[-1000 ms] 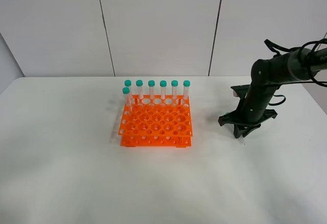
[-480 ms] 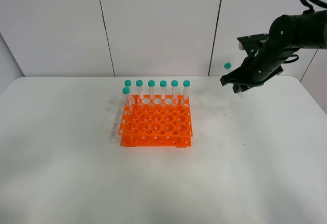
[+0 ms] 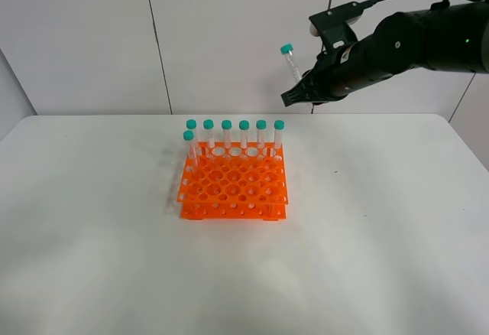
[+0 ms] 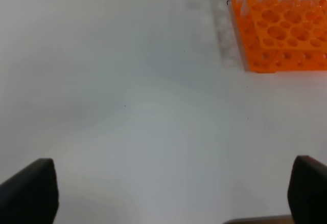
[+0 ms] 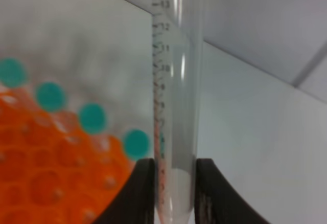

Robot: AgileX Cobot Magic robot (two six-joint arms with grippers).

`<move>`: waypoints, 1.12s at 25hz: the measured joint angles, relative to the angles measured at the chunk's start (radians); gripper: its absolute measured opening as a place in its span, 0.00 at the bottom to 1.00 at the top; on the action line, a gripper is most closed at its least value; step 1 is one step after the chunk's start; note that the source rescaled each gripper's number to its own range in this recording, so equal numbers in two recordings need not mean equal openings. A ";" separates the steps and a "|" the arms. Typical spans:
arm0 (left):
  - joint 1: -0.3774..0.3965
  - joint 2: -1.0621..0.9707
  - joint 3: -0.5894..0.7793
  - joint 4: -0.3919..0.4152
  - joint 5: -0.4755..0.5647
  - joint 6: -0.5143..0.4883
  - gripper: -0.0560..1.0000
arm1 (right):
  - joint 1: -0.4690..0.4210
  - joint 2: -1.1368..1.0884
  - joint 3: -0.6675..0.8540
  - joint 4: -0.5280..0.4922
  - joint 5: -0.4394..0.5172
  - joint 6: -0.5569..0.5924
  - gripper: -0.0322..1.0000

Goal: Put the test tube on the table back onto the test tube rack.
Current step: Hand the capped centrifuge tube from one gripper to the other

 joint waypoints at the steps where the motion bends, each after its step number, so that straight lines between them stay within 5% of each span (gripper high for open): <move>1: 0.000 0.000 0.000 0.000 0.000 0.000 1.00 | 0.024 -0.007 0.028 0.000 -0.054 -0.004 0.05; 7: 0.000 0.000 0.000 0.000 0.000 0.000 1.00 | 0.157 -0.105 0.290 0.000 -0.370 -0.012 0.05; 21: 0.000 0.000 0.000 0.000 0.000 0.000 1.00 | 0.349 -0.400 0.784 -0.017 -0.753 0.014 0.05; 28: 0.000 0.000 0.000 0.000 0.000 0.009 1.00 | 0.359 -0.450 0.952 -0.021 -1.008 0.128 0.05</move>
